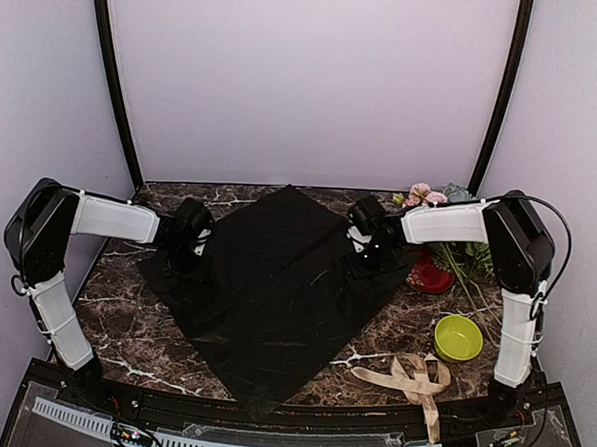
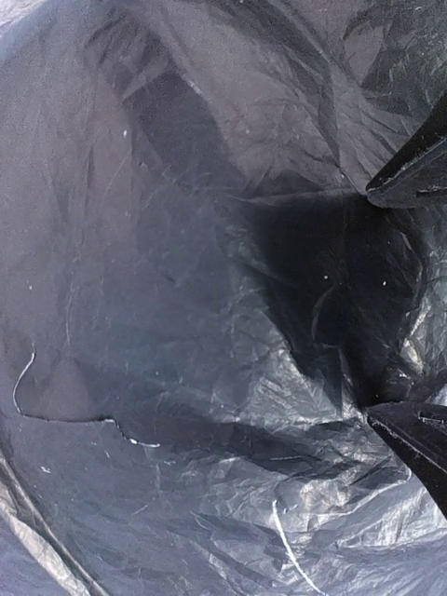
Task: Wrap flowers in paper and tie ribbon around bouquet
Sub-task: Adjust the flattened wrapping paper at the center of the board, then pick up the fake flower from the corner of the board.
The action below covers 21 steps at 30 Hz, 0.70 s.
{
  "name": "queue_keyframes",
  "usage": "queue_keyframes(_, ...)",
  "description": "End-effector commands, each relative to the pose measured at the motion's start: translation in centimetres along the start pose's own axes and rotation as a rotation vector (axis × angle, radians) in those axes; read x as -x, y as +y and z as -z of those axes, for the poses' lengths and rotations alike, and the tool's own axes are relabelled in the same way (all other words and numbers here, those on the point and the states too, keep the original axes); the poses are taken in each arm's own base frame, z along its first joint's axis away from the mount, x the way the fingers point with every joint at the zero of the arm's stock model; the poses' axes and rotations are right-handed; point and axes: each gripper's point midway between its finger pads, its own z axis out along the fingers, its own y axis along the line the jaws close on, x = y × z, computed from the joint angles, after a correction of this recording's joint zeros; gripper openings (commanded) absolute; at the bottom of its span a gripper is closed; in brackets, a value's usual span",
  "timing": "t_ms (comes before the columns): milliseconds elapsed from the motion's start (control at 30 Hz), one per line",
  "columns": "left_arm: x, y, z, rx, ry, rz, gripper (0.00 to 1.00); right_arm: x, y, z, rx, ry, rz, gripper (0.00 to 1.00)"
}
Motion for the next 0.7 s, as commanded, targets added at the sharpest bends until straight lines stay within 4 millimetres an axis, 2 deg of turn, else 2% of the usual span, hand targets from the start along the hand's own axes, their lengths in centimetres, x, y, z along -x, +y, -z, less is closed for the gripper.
queue_keyframes(0, 0.5, 0.5, 0.9, 0.029, 0.031, -0.039, 0.46, 0.4, 0.8, 2.0, 0.06, -0.014, -0.027, 0.71)
queue_keyframes(100, 2.3, 0.6, 3.1, 0.035, -0.013, -0.061, 0.48, 2.6, 2.0, 5.0, 0.133, -0.095, -0.015, 0.71)
queue_keyframes(233, 4.8, 0.2, 7.2, 0.01, -0.092, -0.113, 0.53, 5.1, 4.2, 10.3, 0.27, -0.2, 0.018, 0.71)
queue_keyframes(300, 6.1, -0.2, 9.4, -0.014, -0.147, -0.144, 0.53, 6.2, 4.2, 13.4, 0.298, -0.256, 0.03, 0.72)
queue_keyframes(367, 7.5, -0.5, 11.4, -0.029, -0.222, -0.175, 0.53, 6.7, 1.8, 15.1, 0.235, -0.277, 0.001, 0.72)
queue_keyframes(467, 9.3, -0.7, 13.4, -0.034, -0.327, -0.197, 0.55, 5.7, -4.4, 15.8, 0.056, -0.233, -0.092, 0.69)
queue_keyframes(567, 10.8, -1.4, 15.1, -0.073, -0.416, -0.214, 0.59, 2.1, -10.1, 16.0, -0.067, -0.137, -0.207, 0.66)
queue_keyframes(667, 12.2, -2.2, 16.4, -0.111, -0.49, -0.234, 0.64, -0.9, -14.4, 17.1, -0.144, -0.13, -0.326, 0.65)
